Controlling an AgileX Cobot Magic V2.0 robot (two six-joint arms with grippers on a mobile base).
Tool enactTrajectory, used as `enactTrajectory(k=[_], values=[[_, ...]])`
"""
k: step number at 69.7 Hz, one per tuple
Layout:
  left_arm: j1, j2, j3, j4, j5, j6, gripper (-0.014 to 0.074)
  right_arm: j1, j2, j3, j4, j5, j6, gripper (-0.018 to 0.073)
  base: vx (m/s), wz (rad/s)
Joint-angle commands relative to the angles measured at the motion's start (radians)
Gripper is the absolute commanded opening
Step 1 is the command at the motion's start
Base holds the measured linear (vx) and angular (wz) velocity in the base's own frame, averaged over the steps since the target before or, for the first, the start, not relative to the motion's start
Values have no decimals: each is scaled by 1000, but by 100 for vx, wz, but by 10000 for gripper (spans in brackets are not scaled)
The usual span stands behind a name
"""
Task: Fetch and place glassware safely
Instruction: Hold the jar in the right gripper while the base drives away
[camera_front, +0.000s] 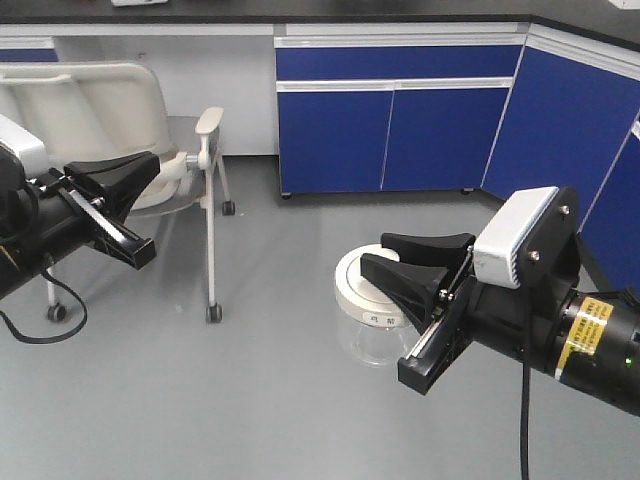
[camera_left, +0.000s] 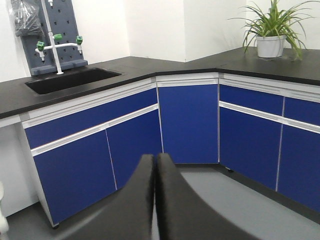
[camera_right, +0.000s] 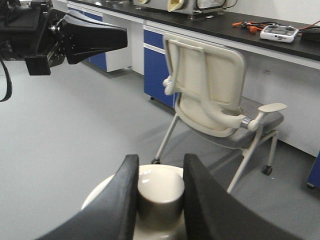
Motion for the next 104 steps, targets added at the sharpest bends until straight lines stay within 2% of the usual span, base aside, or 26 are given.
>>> enactTrajectory(k=[1, 44, 104], values=[[1, -32, -24, -34, -64, -11, -7, -4, -26, -31, 36, -75, 1, -3, 49, -10], [1, -32, -24, -34, -65, -11, -7, -4, -26, -31, 36, -75, 1, -3, 35, -27], [1, -32, -24, -34, -64, -11, -7, -4, -26, -31, 36, -76, 1, -3, 24, -82]])
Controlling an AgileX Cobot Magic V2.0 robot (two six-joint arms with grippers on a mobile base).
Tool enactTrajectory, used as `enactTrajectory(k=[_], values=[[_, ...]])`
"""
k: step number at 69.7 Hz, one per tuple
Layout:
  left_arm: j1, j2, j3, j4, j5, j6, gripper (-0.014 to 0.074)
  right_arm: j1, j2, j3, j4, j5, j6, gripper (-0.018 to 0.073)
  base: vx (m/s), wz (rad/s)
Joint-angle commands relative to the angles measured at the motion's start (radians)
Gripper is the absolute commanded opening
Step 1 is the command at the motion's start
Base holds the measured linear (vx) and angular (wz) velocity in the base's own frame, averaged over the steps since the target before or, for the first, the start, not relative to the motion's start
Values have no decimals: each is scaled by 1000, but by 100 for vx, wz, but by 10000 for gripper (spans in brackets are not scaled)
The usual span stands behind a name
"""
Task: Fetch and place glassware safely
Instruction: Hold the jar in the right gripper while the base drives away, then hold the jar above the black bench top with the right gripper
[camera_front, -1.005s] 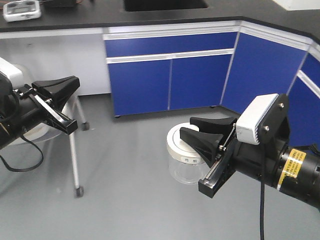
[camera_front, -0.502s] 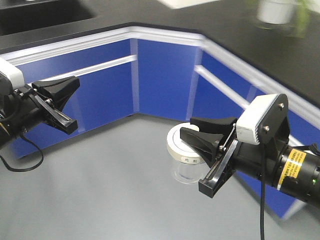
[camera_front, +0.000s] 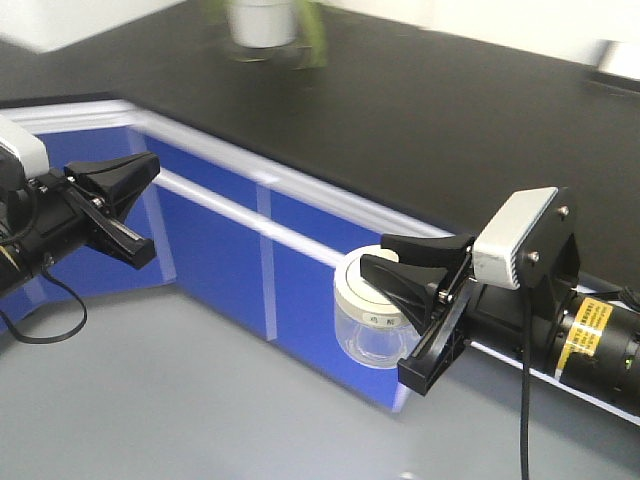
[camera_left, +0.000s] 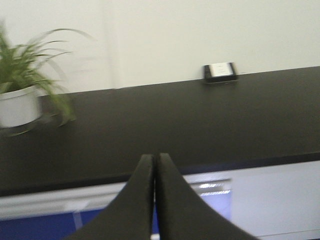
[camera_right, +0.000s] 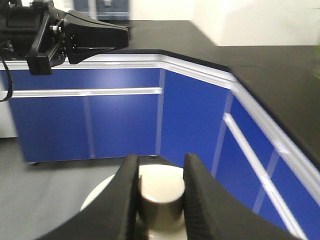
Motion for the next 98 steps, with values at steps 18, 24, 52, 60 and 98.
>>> enactTrajectory(k=[18, 24, 52, 60, 98], values=[[1, -32, -24, -34, -65, -11, -7, -4, -26, -31, 36, -76, 1, -3, 21, -81], [1, -32, -24, -34, -65, -11, -7, -4, -26, -31, 36, -76, 1, -3, 20, -78], [1, -32, -24, -34, -65, -11, -7, -4, -26, -31, 36, -76, 1, -3, 19, -73], [1, -32, -24, -34, -65, -11, -7, -4, -26, -31, 36, -78, 1, -3, 19, -44], [1, -32, -24, -34, -65, -11, -7, -4, -26, -31, 36, -80, 1, -3, 19, -1]])
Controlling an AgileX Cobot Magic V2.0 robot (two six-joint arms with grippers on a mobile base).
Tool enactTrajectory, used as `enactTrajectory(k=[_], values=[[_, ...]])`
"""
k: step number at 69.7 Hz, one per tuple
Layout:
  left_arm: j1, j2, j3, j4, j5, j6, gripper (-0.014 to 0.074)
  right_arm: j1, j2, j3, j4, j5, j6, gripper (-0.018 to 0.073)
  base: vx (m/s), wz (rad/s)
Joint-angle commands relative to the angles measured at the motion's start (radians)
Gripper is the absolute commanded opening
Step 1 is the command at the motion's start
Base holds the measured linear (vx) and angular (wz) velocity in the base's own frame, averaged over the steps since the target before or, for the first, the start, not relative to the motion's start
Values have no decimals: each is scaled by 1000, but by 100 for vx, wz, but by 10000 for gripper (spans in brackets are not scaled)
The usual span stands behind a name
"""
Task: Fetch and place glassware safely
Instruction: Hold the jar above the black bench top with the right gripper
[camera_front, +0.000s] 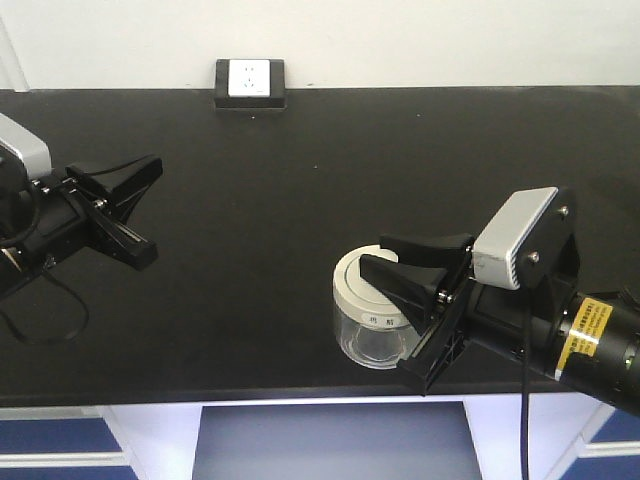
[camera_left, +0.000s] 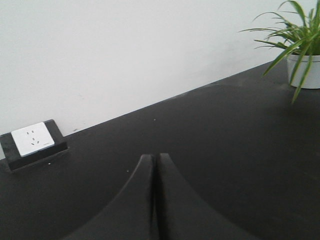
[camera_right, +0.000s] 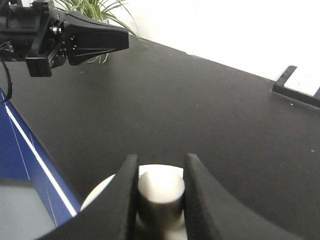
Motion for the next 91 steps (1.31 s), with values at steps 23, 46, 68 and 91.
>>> enactTrajectory(k=[23, 46, 68, 91], values=[[1, -32, -24, -37, -64, -11, -7, -4, -26, -31, 36, -79, 1, -3, 17, 6], [1, -32, -24, -37, -64, -11, -7, -4, -26, -31, 36, -79, 1, -3, 11, 1], [1, -32, -24, -37, -64, -11, -7, -4, -26, -31, 36, -75, 1, -3, 7, 1], [1, -32, -24, -37, -68, -11, -7, -4, -23, -31, 33, -81, 1, -3, 1, 0]])
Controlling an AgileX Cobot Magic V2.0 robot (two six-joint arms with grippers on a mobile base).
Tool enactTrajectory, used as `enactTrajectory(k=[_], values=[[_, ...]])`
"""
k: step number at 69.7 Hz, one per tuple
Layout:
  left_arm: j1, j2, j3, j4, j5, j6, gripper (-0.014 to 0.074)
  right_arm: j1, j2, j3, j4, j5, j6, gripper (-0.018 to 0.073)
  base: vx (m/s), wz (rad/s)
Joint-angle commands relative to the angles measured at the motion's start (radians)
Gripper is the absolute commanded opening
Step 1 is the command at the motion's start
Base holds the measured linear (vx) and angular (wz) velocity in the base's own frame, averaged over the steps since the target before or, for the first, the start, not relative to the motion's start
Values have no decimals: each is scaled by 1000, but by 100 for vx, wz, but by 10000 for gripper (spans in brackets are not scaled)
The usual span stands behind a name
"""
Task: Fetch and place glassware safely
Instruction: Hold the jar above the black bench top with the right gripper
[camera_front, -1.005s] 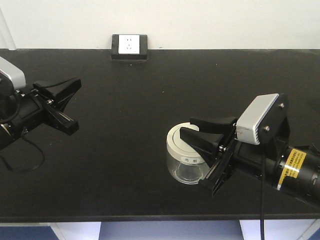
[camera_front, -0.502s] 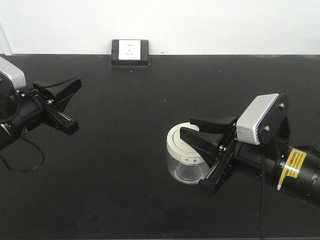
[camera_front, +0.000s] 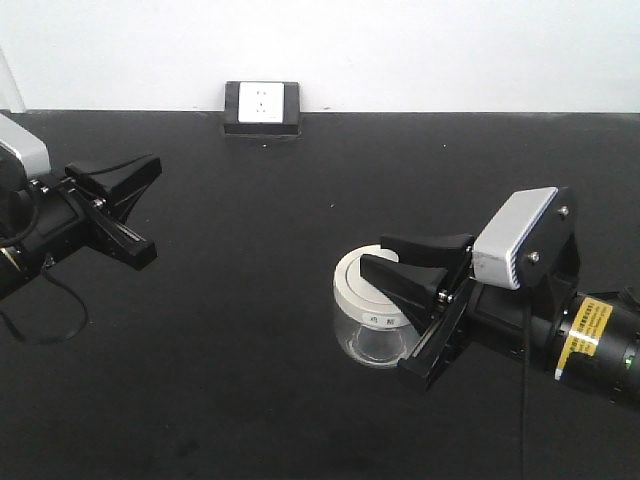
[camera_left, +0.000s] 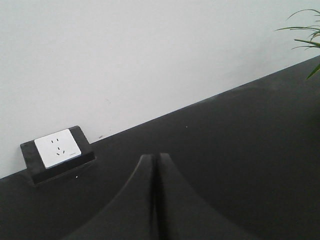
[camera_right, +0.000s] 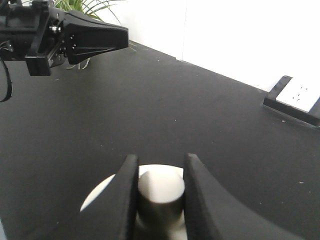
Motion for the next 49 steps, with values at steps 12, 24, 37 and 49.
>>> enactTrajectory(k=[12, 24, 37, 49], values=[[1, -31, -24, -37, -64, -11, -7, -4, -23, -32, 35, -79, 1, -3, 0, 0], [1, -31, -24, -37, -64, -11, -7, -4, -23, -32, 35, -78, 1, -3, 0, 0], [1, -31, -24, -37, -64, -11, -7, -4, -23, -32, 35, -78, 1, -3, 0, 0], [1, -31, -24, -37, -64, -11, -7, -4, -23, -32, 35, -78, 1, -3, 0, 0]])
